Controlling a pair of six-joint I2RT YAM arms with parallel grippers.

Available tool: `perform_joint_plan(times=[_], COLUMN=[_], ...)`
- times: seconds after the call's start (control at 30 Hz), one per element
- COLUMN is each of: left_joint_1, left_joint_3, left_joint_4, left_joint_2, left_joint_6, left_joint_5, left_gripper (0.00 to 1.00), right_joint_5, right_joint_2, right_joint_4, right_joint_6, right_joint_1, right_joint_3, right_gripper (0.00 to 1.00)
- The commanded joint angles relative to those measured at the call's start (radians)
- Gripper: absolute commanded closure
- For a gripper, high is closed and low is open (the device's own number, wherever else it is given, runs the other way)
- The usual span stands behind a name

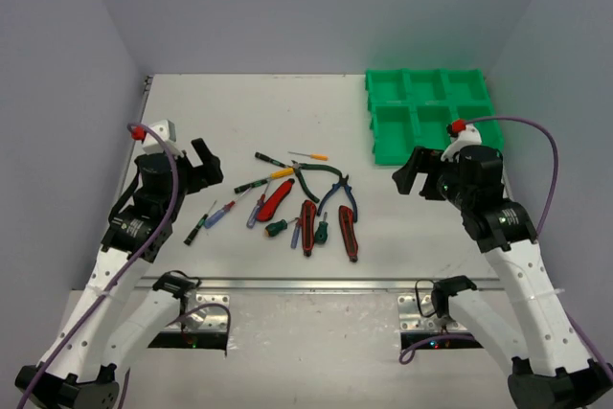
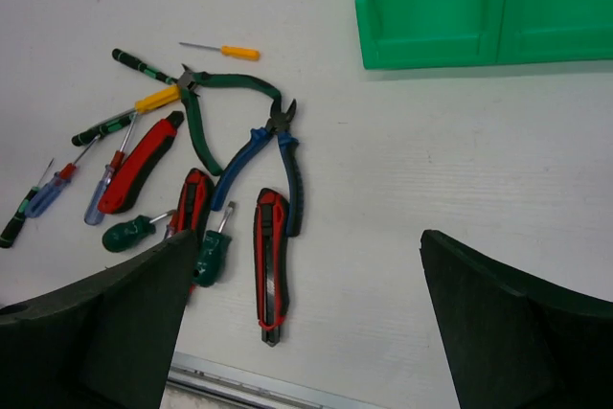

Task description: Sort the tools into containers

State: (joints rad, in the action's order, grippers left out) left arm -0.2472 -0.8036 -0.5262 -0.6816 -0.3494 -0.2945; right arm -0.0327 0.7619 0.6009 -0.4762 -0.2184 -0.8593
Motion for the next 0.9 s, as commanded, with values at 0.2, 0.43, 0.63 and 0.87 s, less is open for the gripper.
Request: perform_joint_plan(times=[0.2, 0.43, 0.63, 0.87], left_joint_1=[0.009, 0.009, 0.011, 0.011], left_joint_3=[-0.008, -0.006, -0.005, 0.002], left_joint_4=[0.041, 0.043, 0.04, 0.048], left_joint_2=[0.02, 0.024, 0.02, 0.019], left_joint_6=[-0.008, -0.008, -0.005, -0.004], left_joint_5=[-0.003, 0.019, 0.03, 0.051], left_gripper=[0.0, 0.0, 0.0, 0.0], right_joint_5=[-0.22, -0.258, 0.14, 0.267], right_joint_2=[0.03, 0.278, 0.582, 0.766], right_joint_4=[-0.15, -0.173, -0.047, -0.019], right_joint_6=[-0.072, -0.113, -0.078, -0.113], right_joint_1=[-0.002, -0.123, -0.396, -0.521], right_joint_3=[0.018, -0.02, -0.149, -0.152], right_gripper=[0.01, 0.01, 0.01, 0.22])
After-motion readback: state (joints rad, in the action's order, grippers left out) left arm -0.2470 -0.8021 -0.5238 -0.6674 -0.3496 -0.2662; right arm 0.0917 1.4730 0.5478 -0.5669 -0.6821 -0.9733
